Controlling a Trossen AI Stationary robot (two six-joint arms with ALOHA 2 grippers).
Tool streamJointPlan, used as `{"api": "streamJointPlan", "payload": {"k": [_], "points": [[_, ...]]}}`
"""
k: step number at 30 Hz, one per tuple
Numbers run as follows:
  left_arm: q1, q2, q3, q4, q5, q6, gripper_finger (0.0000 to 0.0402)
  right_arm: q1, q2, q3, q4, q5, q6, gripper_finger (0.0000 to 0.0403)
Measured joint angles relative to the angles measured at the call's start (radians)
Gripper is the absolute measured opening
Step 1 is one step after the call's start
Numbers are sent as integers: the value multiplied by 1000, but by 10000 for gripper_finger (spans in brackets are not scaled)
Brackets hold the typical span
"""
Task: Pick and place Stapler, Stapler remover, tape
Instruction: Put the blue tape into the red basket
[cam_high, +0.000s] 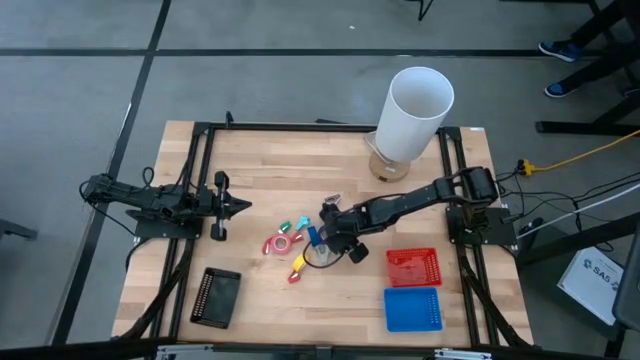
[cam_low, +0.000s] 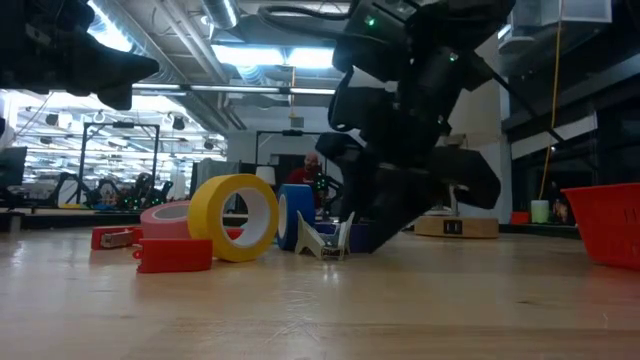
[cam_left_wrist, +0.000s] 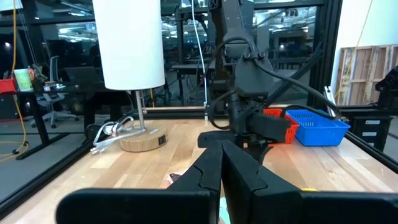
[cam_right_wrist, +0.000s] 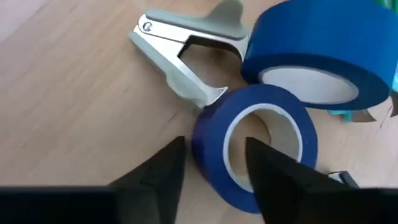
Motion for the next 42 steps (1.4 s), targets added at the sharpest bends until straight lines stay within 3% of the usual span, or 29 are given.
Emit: {"api": "streamJointPlan", "payload": {"k": [7,25,32,42], "points": [[0,0,0,1,0,0,4,-4,3,19,-21,4,14,39],[0,0,0,0,0,0,4,-9,-22,260,-431,-3,119,39],[0,0,0,2,0,0,4,-24,-156,246,-499,-29,275,39],[0,0,0,0,0,0,4,42,-353,213,-548,111,570,39]]}}
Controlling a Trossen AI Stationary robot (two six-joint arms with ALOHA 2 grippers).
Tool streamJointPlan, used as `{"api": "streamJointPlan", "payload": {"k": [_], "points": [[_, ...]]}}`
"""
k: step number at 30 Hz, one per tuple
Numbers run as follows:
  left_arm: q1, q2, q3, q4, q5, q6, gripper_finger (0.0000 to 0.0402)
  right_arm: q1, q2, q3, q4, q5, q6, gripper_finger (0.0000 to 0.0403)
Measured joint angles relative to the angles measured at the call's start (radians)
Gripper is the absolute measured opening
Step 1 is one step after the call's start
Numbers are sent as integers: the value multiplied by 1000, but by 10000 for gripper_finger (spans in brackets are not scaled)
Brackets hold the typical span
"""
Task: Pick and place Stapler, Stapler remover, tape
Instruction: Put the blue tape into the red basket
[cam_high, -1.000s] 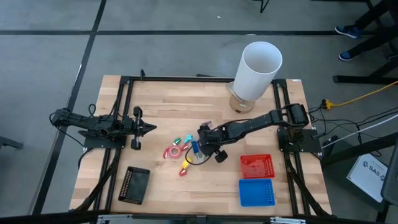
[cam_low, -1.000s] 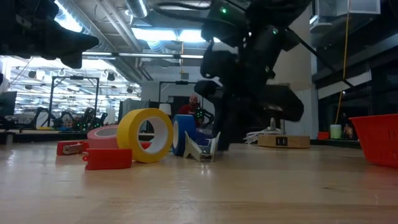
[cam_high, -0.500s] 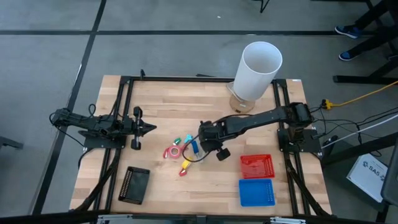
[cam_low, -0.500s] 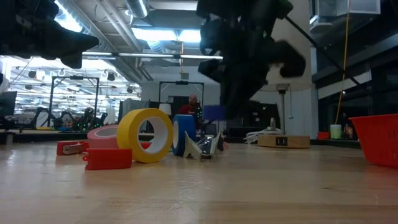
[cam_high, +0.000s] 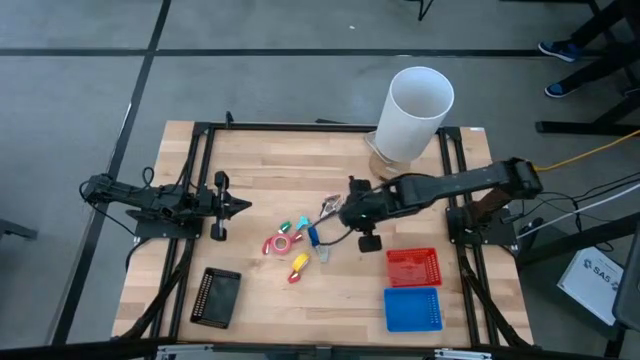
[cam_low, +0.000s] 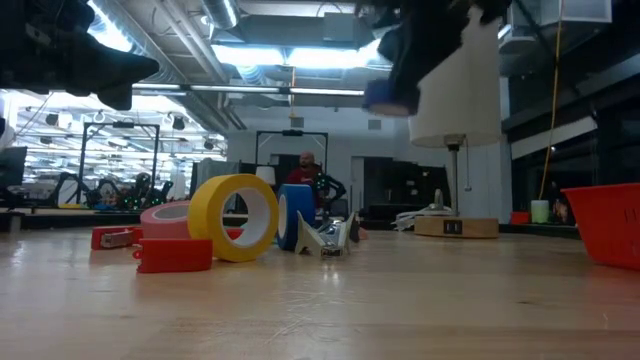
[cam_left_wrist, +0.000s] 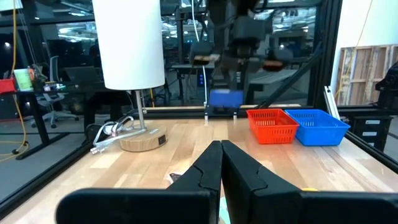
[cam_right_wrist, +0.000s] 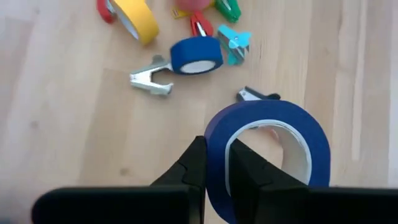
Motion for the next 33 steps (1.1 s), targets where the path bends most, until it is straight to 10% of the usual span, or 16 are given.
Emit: {"api": "streamJointPlan", "payload": {"k": [33], "points": [[0,0,0,4,0,0,4,510,-193,0,-433,467,1111,39]]}}
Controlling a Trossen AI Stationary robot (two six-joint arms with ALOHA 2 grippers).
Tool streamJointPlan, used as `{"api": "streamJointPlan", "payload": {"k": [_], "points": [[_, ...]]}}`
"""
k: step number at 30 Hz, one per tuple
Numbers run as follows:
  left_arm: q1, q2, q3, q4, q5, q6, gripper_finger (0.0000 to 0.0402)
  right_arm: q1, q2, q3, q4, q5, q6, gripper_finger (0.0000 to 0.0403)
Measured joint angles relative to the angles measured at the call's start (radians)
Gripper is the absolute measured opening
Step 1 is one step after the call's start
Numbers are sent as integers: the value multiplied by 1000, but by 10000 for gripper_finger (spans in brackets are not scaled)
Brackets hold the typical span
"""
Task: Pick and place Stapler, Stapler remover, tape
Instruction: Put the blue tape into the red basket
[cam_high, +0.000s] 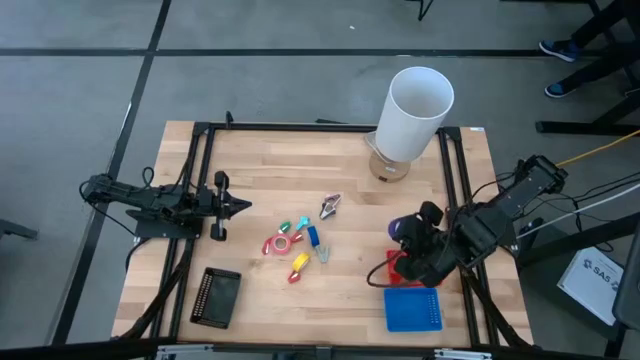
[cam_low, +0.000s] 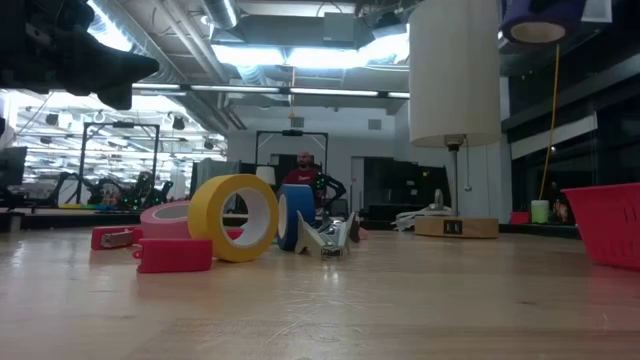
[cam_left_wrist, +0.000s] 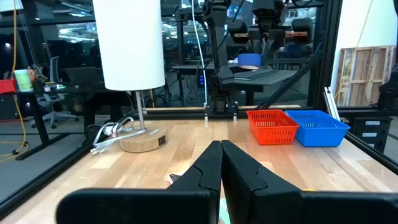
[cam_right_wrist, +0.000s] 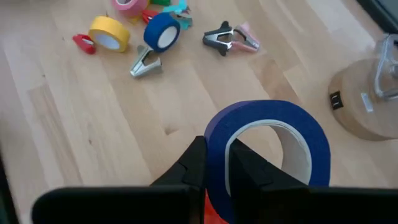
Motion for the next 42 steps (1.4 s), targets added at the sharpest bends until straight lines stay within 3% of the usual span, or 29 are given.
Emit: {"api": "streamJointPlan", "payload": {"k": [10,18,29,42], "points": [[0,0,0,0,0,0,4,77,0,0,-60,-8,367,39],[0,0,0,0,0,0,4,90,80,0,-144,41,514,39],[0,0,0,0,0,0,4,169,166,-1,-140,-70,644,39],[0,0,0,0,0,0,4,206,280,-1,-141,-96,736,39]]}}
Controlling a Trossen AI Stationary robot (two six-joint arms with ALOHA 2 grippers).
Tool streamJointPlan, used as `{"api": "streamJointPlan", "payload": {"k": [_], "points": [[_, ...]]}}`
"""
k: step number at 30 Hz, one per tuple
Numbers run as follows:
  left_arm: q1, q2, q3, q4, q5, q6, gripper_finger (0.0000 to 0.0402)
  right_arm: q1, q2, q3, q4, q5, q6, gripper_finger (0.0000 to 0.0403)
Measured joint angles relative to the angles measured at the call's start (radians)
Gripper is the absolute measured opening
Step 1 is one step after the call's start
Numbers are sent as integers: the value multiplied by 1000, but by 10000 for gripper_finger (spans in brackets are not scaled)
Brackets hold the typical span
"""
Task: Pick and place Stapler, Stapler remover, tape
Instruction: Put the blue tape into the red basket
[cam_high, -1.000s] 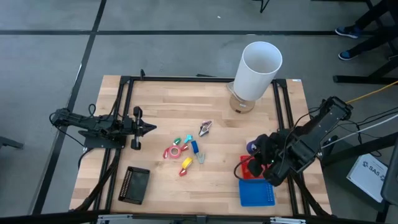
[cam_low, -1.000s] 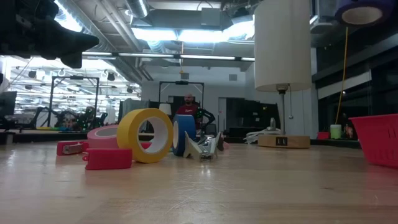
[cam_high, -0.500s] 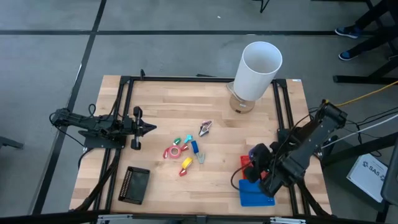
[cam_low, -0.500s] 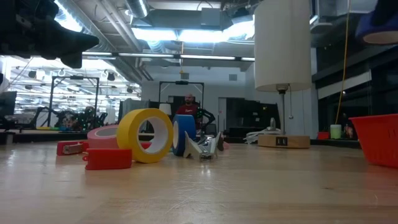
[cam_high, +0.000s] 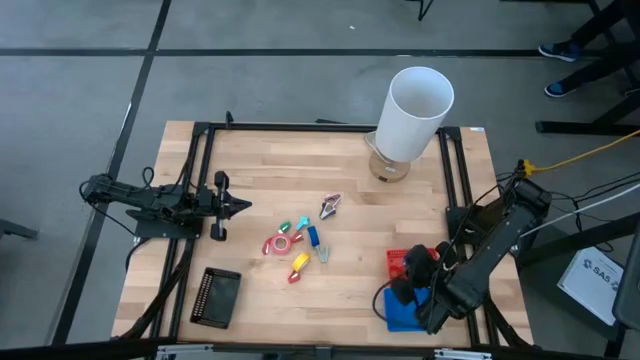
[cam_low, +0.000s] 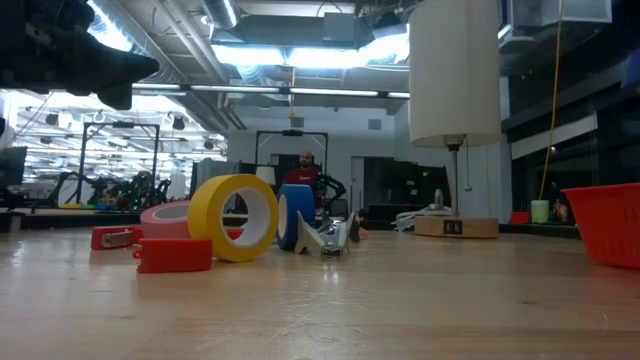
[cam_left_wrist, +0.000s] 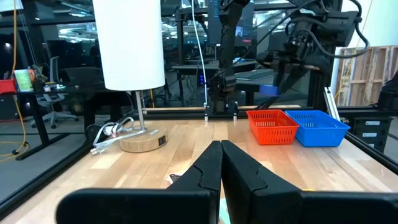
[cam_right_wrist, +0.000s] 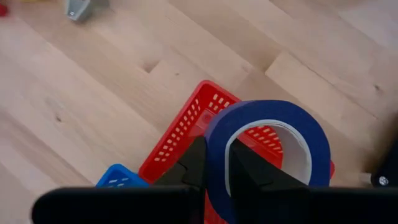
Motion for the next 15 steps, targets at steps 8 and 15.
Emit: {"api": "streamJointPlan", "payload": {"k": [8,15], "points": [[0,0,0,0,0,0,4,0,-8,-106,130,-5,26,39],[0,0,0,0,0,0,4,-17,-77,-348,419,-16,29,39]]}}
